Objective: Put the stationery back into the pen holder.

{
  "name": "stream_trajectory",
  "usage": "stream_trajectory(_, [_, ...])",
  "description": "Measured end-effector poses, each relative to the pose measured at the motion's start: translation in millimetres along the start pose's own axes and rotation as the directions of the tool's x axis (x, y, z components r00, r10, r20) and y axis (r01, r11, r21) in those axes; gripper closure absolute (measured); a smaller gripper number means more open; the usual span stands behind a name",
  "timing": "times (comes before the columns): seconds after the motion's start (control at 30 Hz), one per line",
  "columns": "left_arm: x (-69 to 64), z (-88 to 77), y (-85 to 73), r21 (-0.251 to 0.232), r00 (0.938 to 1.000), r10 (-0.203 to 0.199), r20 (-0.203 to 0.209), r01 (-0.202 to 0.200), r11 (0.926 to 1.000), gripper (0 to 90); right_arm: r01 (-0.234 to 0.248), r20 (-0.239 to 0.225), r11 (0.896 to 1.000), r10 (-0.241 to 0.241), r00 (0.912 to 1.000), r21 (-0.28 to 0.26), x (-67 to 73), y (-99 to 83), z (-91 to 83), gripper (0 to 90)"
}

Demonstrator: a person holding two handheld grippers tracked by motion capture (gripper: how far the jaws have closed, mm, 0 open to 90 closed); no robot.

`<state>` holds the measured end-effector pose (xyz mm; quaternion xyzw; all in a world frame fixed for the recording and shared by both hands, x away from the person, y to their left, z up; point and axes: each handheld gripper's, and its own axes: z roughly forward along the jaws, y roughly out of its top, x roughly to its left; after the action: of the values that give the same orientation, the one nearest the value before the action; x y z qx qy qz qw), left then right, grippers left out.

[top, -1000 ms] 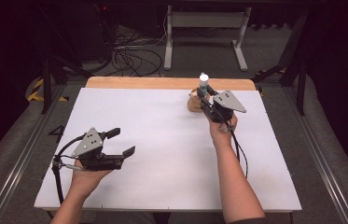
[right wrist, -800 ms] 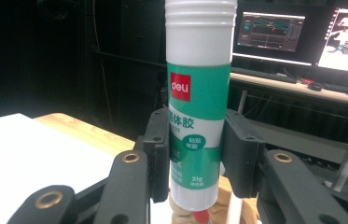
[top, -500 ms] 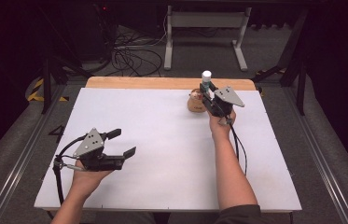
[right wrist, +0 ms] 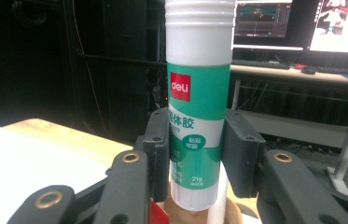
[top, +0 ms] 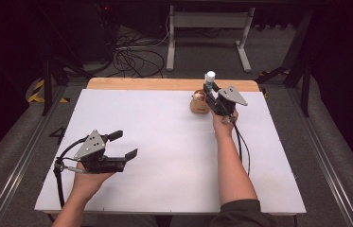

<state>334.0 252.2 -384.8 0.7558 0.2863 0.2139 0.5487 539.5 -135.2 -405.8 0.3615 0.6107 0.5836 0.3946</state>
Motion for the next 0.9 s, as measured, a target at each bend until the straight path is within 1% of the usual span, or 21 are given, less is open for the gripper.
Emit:
stream_trajectory(0.2, [-0.2,1.0,-0.1,0.003,1.0,0.003,0.003,-0.003,1.0,18.2,-0.003,-0.015,1.0,0.003,0.9999,0.013,-3.7,-5.8,6.8,65.8])
stream_trajectory(0.27, [-0.4,0.9,-0.3,0.004,1.0,0.001,0.005,-0.001,1.0,18.2,-0.006,-0.011,1.0,0.006,0.9999,0.02,-4.9,-7.8,8.6,65.8])
stream_trajectory(0.3, [0.0,0.8,-0.3,0.004,1.0,0.007,0.005,-0.007,1.0,18.2,-0.009,-0.013,1.0,0.009,0.9999,0.025,-5.4,-9.2,9.7,65.8])
stream_trajectory(0.43, [0.2,1.1,-0.5,0.006,1.0,0.005,0.006,-0.005,1.0,18.2,-0.026,-0.019,0.999,0.027,0.9995,0.034,-6.2,-13.4,11.9,65.8])
stream_trajectory(0.5, [0.1,2.0,-0.8,0.011,0.9999,0.009,0.006,-0.009,0.9999,18.2,-0.041,-0.024,0.999,0.042,0.9989,0.033,-6.1,-15.8,13.4,65.8])
stream_trajectory(0.67, [-0.3,2.6,-1.0,0.012,0.9999,0.008,0.01,-0.008,0.9999,18.2,-0.048,-0.03,0.998,0.049,0.9984,0.03,-4.0,-18.8,17.2,65.7])
stream_trajectory(0.83, [-0.1,2.8,-1.0,0.013,0.9999,0.007,0.015,-0.007,0.9999,18.2,-0.06,-0.028,0.998,0.061,0.9977,0.029,-5.0,-21.0,20.0,65.7])
stream_trajectory(0.9, [0.0,3.0,-1.0,0.011,0.9998,0.003,0.018,-0.004,0.9999,18.2,-0.076,-0.028,0.997,0.076,0.9967,0.024,-5.4,-22.0,20.9,65.7])
